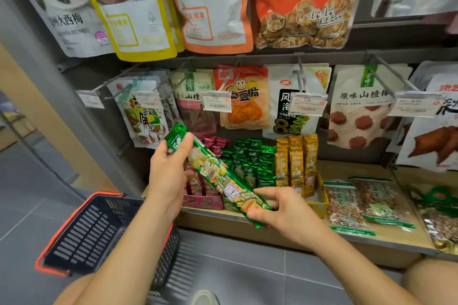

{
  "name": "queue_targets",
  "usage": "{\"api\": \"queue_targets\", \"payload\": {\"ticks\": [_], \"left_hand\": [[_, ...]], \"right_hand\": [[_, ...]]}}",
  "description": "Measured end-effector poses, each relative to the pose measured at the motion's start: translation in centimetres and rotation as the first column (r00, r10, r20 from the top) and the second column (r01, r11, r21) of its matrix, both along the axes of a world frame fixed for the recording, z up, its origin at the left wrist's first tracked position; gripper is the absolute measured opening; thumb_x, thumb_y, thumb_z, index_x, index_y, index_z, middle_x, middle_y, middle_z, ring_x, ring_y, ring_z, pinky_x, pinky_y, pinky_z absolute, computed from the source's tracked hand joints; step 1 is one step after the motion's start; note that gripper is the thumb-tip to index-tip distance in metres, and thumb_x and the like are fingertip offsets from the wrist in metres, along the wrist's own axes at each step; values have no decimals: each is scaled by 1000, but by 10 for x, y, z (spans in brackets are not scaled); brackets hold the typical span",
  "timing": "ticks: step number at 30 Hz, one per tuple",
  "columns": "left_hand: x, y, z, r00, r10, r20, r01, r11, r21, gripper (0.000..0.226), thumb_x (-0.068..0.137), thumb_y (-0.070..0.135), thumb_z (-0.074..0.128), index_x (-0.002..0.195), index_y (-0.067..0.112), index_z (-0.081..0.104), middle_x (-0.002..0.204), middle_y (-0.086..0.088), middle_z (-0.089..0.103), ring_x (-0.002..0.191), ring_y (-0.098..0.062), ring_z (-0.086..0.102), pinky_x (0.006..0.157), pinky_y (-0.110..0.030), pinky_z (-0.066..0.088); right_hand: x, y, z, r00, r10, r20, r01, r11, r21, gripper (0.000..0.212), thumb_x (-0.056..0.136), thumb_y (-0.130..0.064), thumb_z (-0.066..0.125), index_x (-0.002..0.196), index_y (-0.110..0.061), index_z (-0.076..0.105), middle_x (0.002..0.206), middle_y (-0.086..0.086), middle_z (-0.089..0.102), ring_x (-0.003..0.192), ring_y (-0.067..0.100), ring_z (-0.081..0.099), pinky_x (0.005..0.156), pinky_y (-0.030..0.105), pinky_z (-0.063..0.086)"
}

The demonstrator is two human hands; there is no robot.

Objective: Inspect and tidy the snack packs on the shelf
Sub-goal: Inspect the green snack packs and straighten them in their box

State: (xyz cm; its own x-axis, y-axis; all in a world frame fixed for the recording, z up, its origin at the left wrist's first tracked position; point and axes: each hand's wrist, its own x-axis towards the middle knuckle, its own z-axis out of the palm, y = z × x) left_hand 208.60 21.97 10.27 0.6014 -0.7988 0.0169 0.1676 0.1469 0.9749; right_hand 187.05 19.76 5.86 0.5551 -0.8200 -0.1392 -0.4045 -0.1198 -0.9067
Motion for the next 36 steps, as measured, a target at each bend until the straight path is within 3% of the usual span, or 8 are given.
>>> {"api": "queue_targets", "payload": {"ticks": [2, 4, 9, 17, 22, 29, 34, 36], "left_hand": [[2, 2, 2, 999, 45, 2, -45, 999, 13, 56, 90, 38, 66, 134, 10, 49, 98, 3, 65, 65, -5, 60, 47, -22, 42], [5, 2, 1, 997, 69, 28, -70, 997, 20, 30, 91, 43, 63, 113, 23, 61, 94, 9, 69, 67, -2, 63, 53, -25, 46], [11, 2, 5, 997, 72, -12, -72, 997, 34, 24, 92, 47, 58, 92, 24, 64, 82, 5, 70, 72, -10, 64, 61, -30, 49], [12, 3, 9, 992, 116, 47, -116, 993, -6, 29, 90, 11, 58, 63, 19, 66, 56, 5, 60, 53, -13, 60, 51, -25, 53], [2, 3, 7, 993, 77, 93, -82, 996, 43, 39, 93, 14, 58, 58, 20, 76, 63, -1, 70, 64, -16, 69, 58, -27, 57], [3, 7, 6, 973, -52, 224, 33, 995, 91, 29, 95, 28, 60, 76, 18, 79, 89, -8, 75, 88, -27, 69, 88, -41, 54], [16, 18, 17, 857, -339, 387, 314, 941, 129, 20, 80, 29, 73, 100, 30, 75, 86, 6, 74, 70, -10, 64, 60, -21, 51], [21, 21, 19, 847, -394, 356, 370, 919, 138, 24, 76, 32, 73, 99, 25, 75, 68, 2, 63, 48, -10, 48, 43, -20, 41]], "right_hand": [[1, 0, 0, 999, -29, -25, 28, 999, -30, 63, 78, -21, 81, 135, -13, 55, 119, -4, 67, 105, 7, 64, 86, 33, 57], [1, 1, 1, 998, -50, -42, 47, 996, -72, 66, 75, -26, 83, 135, -18, 56, 124, 0, 65, 109, 12, 63, 88, 42, 56], [-1, 2, 0, 989, -88, -118, 55, 963, -263, 68, 72, -44, 80, 134, -29, 57, 123, -3, 67, 107, 7, 60, 92, 34, 53], [0, 5, -6, 943, -175, -282, -22, 816, -578, 40, 83, -49, 69, 103, -41, 36, 91, -17, 49, 74, 4, 48, 58, 23, 38], [-1, 2, -10, 958, -107, -267, -24, 895, -445, 47, 84, -31, 72, 92, -35, 26, 91, -12, 56, 74, 8, 57, 62, 31, 50], [1, -3, -13, 933, -36, -357, -109, 919, -378, 52, 91, -32, 66, 134, -34, 38, 124, -6, 61, 107, 15, 59, 84, 28, 47], [0, -12, -12, 962, 145, -230, -143, 989, 23, 60, 92, -13, 62, 142, -34, 36, 140, -3, 48, 115, 8, 48, 101, 24, 40], [1, -10, -11, 973, 209, -93, -186, 959, 215, 52, 91, -10, 63, 126, -41, 41, 132, -3, 49, 103, 5, 55, 88, 25, 51]]}}
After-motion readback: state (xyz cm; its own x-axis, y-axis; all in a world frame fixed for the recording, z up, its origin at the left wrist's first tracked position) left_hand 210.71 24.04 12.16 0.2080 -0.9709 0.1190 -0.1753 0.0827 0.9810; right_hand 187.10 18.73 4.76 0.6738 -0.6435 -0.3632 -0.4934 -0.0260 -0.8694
